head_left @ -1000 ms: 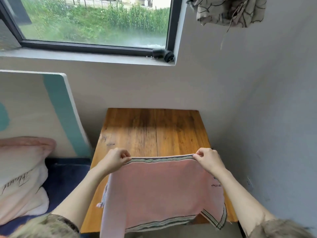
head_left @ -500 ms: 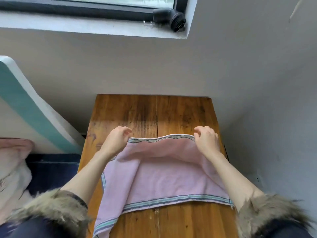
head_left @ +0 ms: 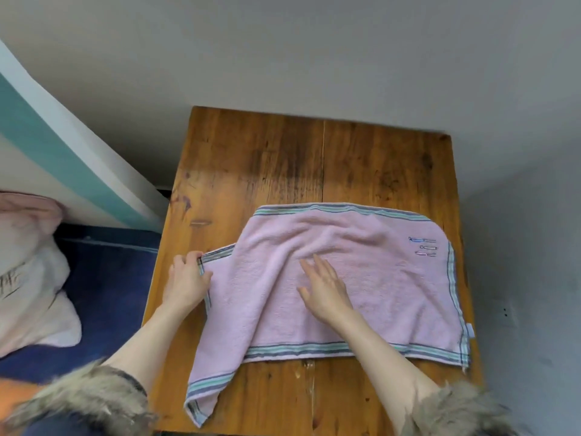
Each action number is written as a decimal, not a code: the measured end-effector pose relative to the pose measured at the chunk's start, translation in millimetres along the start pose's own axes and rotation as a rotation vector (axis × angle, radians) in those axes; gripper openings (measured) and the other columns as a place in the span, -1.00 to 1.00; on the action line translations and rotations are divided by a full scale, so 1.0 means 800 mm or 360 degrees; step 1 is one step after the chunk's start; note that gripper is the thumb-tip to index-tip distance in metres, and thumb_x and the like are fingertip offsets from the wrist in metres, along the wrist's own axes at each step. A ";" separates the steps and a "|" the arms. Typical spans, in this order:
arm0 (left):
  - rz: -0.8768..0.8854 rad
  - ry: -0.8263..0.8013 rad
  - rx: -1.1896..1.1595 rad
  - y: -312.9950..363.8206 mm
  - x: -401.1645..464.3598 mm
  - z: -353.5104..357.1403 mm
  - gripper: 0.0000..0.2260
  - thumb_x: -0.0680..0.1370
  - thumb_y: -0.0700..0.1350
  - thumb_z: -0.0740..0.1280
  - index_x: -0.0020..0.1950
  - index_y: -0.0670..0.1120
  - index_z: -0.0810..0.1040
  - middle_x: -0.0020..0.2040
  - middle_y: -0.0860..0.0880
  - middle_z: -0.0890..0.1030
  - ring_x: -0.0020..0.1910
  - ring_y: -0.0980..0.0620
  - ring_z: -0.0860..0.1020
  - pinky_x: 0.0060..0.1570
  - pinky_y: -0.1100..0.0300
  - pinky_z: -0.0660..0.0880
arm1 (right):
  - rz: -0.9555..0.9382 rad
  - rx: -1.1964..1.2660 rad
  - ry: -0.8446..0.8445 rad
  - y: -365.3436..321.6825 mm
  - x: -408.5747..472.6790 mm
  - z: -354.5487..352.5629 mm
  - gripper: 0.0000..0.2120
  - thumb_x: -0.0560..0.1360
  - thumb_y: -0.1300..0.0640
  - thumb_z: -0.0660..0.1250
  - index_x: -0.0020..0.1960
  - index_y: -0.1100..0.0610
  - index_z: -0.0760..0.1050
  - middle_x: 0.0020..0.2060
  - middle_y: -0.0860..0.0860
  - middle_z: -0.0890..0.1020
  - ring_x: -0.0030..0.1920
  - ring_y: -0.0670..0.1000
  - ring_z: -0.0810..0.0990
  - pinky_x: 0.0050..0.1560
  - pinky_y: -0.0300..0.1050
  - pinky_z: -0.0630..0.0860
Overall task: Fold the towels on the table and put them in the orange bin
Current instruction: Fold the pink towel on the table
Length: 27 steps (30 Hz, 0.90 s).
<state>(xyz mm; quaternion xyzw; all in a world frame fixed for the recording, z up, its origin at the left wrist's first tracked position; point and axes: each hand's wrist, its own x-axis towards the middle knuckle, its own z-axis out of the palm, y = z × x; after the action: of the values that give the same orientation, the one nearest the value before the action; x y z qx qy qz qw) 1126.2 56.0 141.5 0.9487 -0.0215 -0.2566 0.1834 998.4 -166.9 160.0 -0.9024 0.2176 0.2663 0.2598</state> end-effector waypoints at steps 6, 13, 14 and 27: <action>0.0041 0.0042 0.0050 -0.014 0.025 0.005 -0.83 0.56 -0.05 0.29 0.09 -0.06 0.41 0.14 -0.14 0.40 0.11 -0.10 0.39 0.00 0.05 0.46 | 0.0124 -0.0069 -0.0140 -0.032 -0.001 0.055 -0.33 0.55 -0.05 0.19 0.52 -0.11 -0.11 0.52 -0.02 -0.25 0.51 0.09 -0.27 0.41 0.31 0.01; 0.0211 0.0276 0.0057 -0.042 0.088 -0.068 -0.93 0.53 -0.15 0.24 -0.03 -0.11 0.47 -0.02 -0.18 0.54 -0.01 -0.21 0.47 -0.18 -0.02 0.43 | 0.0186 -0.0220 -0.0116 -0.034 -0.011 0.075 -0.28 0.51 0.10 0.23 0.52 -0.11 -0.10 0.50 -0.03 -0.31 0.51 0.07 -0.28 0.42 0.29 0.00; 0.0186 0.0325 0.0004 -0.043 0.099 -0.080 -0.91 0.53 -0.16 0.23 -0.01 -0.12 0.47 0.00 -0.19 0.54 -0.01 -0.23 0.48 -0.16 -0.02 0.43 | 0.0197 -0.0217 -0.0109 -0.036 -0.012 0.075 -0.29 0.52 0.11 0.22 0.52 -0.11 -0.10 0.50 -0.03 -0.31 0.51 0.07 -0.28 0.42 0.27 0.01; 0.0582 0.0079 0.0321 -0.067 0.034 -0.013 -0.65 0.58 -0.11 0.20 0.35 -0.17 0.37 0.40 -0.19 0.33 0.36 -0.18 0.30 0.23 -0.09 0.30 | 0.0150 -0.0330 -0.0089 -0.090 -0.009 0.097 -0.19 0.47 -0.08 0.28 0.51 -0.12 -0.18 0.50 -0.01 -0.33 0.47 0.09 -0.39 0.41 0.33 -0.09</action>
<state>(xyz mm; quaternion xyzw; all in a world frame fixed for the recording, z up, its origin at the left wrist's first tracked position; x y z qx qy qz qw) 1152.1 105.5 117.9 0.9486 -0.2144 -0.1921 0.1315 1003.0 -64.4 133.6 -0.9054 0.2239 0.3242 0.1583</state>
